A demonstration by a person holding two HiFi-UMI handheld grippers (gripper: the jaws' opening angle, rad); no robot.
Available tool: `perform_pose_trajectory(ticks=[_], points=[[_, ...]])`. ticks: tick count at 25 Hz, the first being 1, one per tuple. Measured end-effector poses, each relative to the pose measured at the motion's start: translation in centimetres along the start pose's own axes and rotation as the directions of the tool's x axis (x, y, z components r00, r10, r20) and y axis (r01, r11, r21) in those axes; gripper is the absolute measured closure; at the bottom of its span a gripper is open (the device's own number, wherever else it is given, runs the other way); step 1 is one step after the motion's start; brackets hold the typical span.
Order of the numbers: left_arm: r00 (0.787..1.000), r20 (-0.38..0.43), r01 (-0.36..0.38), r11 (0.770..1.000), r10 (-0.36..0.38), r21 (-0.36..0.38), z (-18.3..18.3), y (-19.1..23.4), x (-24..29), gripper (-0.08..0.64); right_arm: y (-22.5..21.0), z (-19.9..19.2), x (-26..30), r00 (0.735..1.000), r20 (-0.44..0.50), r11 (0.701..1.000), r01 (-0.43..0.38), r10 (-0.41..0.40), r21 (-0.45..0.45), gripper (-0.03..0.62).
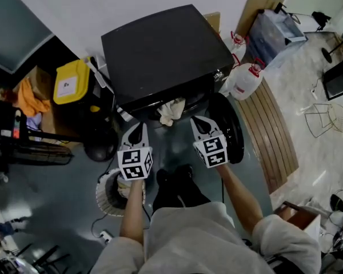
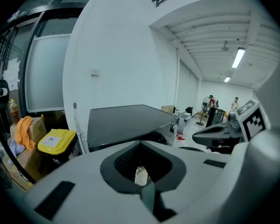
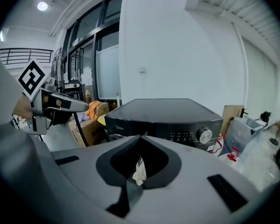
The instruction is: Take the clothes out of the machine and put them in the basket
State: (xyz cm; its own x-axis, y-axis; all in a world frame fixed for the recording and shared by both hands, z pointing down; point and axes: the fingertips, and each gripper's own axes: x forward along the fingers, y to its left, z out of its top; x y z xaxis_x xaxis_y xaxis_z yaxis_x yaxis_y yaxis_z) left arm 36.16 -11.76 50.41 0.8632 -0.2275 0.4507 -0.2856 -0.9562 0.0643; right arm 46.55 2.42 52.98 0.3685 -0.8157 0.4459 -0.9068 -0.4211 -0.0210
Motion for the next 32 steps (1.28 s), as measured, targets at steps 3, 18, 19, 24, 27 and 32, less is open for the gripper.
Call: perform_pose_trajectory(ticks=[3, 18, 19, 24, 27, 32], points=[[1.000, -0.026, 0.008, 1.000, -0.008, -0.008, -2.5, 0.9, 1.1, 0.541, 1.0, -2.6, 2.0, 0.999, -0.039, 1.000, -0.008, 0.008, -0.001, 0.571], [0.993, -0.072, 0.089, 0.995, -0.091, -0.034, -14.3, 3.1, 9.1, 0.541, 2.1, -14.6, 11.5, 0.994, -0.107, 0.999, 0.029, -0.024, 0.045, 0.571], [0.993, -0.073, 0.092, 0.995, -0.094, -0.039, -15.0, 3.2, 9.6, 0.541, 2.2, -15.5, 12.1, 0.994, -0.109, 0.998, 0.030, -0.025, 0.047, 0.571], [0.991, -0.084, 0.103, 0.994, -0.106, -0.041, -19.2, 4.1, 12.0, 0.541, 2.5, -19.6, 15.8, 0.991, -0.135, 0.998, 0.034, -0.027, 0.054, 0.571], [0.988, -0.099, 0.112, 0.993, -0.116, -0.038, -21.8, 4.6, 13.9, 0.541, 1.9, -22.1, 18.2, 0.989, -0.141, 0.997, 0.048, -0.038, 0.064, 0.571], [0.986, -0.093, 0.132, 0.991, -0.135, -0.037, -25.0, 4.9, 17.0, 0.541, 1.2, -26.6, 22.5, 0.985, -0.165, 0.998, 0.047, -0.039, 0.048, 0.571]])
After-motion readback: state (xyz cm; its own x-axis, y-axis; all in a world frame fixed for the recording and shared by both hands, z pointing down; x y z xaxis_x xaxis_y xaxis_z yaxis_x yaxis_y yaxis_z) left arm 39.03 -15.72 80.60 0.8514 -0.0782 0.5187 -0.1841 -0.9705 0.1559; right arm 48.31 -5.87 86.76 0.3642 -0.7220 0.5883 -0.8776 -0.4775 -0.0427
